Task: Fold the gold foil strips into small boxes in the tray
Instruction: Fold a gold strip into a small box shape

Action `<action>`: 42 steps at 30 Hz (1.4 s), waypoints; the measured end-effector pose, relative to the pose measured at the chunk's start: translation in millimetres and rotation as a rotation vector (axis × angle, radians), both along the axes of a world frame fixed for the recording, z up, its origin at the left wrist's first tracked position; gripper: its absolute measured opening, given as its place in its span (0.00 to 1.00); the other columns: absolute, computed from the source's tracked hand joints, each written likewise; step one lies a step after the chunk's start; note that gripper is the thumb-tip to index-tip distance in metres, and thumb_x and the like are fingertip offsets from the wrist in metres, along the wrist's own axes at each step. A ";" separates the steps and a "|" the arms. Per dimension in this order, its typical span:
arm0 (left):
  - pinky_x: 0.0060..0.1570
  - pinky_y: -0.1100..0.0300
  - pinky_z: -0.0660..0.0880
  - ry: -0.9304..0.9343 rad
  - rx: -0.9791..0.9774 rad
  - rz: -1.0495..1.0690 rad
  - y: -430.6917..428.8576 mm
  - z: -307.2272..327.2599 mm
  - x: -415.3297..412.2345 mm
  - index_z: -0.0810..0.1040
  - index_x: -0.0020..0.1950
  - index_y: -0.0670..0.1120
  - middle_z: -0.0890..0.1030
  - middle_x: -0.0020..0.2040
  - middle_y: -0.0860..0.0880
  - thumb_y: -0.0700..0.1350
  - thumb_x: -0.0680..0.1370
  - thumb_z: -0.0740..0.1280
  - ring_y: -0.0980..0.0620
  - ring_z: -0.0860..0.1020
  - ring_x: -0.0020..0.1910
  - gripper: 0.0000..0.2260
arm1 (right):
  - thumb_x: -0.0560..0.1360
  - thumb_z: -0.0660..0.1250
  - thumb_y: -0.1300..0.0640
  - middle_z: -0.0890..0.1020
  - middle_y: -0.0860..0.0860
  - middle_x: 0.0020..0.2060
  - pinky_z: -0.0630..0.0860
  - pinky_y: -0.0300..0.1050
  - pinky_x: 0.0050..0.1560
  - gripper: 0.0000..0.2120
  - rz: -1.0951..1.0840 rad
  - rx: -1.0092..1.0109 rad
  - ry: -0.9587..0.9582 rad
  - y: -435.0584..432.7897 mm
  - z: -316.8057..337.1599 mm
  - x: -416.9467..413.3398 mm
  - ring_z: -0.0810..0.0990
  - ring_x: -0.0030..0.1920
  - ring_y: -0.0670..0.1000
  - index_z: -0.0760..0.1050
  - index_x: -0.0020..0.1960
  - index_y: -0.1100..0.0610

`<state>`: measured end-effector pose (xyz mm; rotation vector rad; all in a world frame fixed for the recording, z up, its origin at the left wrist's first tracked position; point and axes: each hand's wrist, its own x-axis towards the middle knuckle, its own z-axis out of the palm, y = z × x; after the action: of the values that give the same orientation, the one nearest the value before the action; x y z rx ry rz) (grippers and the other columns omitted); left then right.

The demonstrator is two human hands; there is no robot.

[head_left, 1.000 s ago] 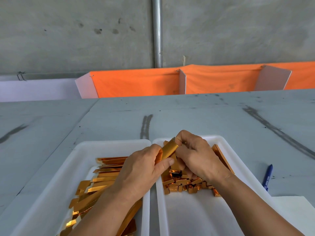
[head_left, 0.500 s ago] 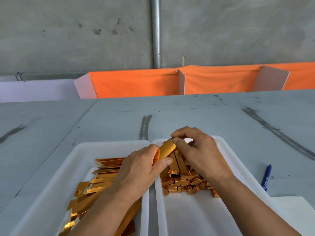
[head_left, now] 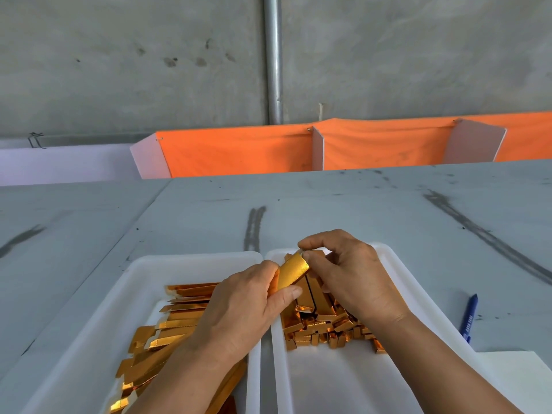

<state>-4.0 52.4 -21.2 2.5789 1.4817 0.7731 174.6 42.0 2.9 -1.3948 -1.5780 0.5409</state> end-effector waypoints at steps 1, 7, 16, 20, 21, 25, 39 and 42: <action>0.35 0.71 0.65 0.003 -0.004 -0.001 0.1 0.2 -0.1 0.61 0.50 0.60 0.67 0.37 0.60 0.71 0.71 0.48 0.62 0.72 0.37 0.18 | 0.78 0.69 0.52 0.78 0.39 0.42 0.73 0.34 0.39 0.09 -0.002 0.012 -0.005 0.5 -0.1 -0.2 0.79 0.39 0.41 0.77 0.46 0.36; 0.36 0.73 0.65 0.014 -0.021 -0.002 -0.1 0.8 0.4 0.59 0.51 0.60 0.67 0.39 0.61 0.71 0.71 0.48 0.60 0.72 0.39 0.18 | 0.75 0.73 0.56 0.78 0.41 0.51 0.76 0.31 0.43 0.05 -0.037 0.138 -0.069 5.3 -4.8 1.6 0.78 0.45 0.40 0.84 0.46 0.45; 0.33 0.71 0.64 -0.026 -0.017 -0.001 -1.7 2.4 0.1 0.61 0.47 0.58 0.69 0.37 0.58 0.70 0.73 0.48 0.61 0.72 0.36 0.17 | 0.78 0.68 0.52 0.83 0.45 0.34 0.73 0.33 0.30 0.06 0.006 -0.087 0.126 1.4 1.6 0.1 0.80 0.29 0.43 0.82 0.45 0.44; 0.31 0.70 0.62 -0.073 0.004 0.024 -0.5 1.6 -0.3 0.62 0.45 0.57 0.68 0.34 0.57 0.70 0.71 0.47 0.60 0.71 0.34 0.18 | 0.79 0.67 0.50 0.85 0.48 0.38 0.75 0.32 0.33 0.09 0.095 -0.147 0.330 -3.4 5.0 -5.2 0.81 0.28 0.47 0.85 0.45 0.45; 0.32 0.70 0.62 -0.084 0.005 0.033 0.1 1.1 -0.4 0.63 0.45 0.57 0.69 0.34 0.57 0.71 0.71 0.47 0.60 0.72 0.34 0.19 | 0.79 0.67 0.49 0.86 0.46 0.42 0.78 0.35 0.36 0.09 0.110 -0.153 0.346 -3.0 4.4 -6.8 0.82 0.29 0.49 0.86 0.45 0.44; 0.31 0.70 0.65 -0.124 0.011 0.070 1.1 -1.4 -0.3 0.64 0.44 0.56 0.70 0.34 0.56 0.71 0.71 0.47 0.59 0.73 0.34 0.20 | 0.78 0.69 0.50 0.87 0.46 0.46 0.81 0.44 0.42 0.08 0.146 -0.199 0.389 -1.3 0.2 -10.2 0.85 0.36 0.58 0.84 0.54 0.47; 0.30 0.60 0.75 -0.219 -0.032 0.070 0.4 -1.3 3.5 0.65 0.41 0.54 0.74 0.33 0.52 0.72 0.71 0.49 0.55 0.76 0.31 0.22 | 0.79 0.68 0.53 0.86 0.48 0.36 0.81 0.38 0.40 0.11 0.154 -0.183 0.409 -4.4 -2.8 -13.7 0.79 0.26 0.47 0.80 0.59 0.41; 0.29 0.63 0.74 -0.201 -0.010 0.071 0.5 -2.1 3.4 0.65 0.42 0.55 0.73 0.32 0.54 0.72 0.71 0.49 0.56 0.76 0.31 0.21 | 0.79 0.68 0.53 0.86 0.49 0.36 0.81 0.38 0.39 0.09 0.150 -0.193 0.438 -4.0 -2.2 -14.0 0.78 0.26 0.46 0.81 0.56 0.42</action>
<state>-0.6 52.9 -23.3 2.3708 1.5173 0.9964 160.6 37.9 0.6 -1.1969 -1.3019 1.0372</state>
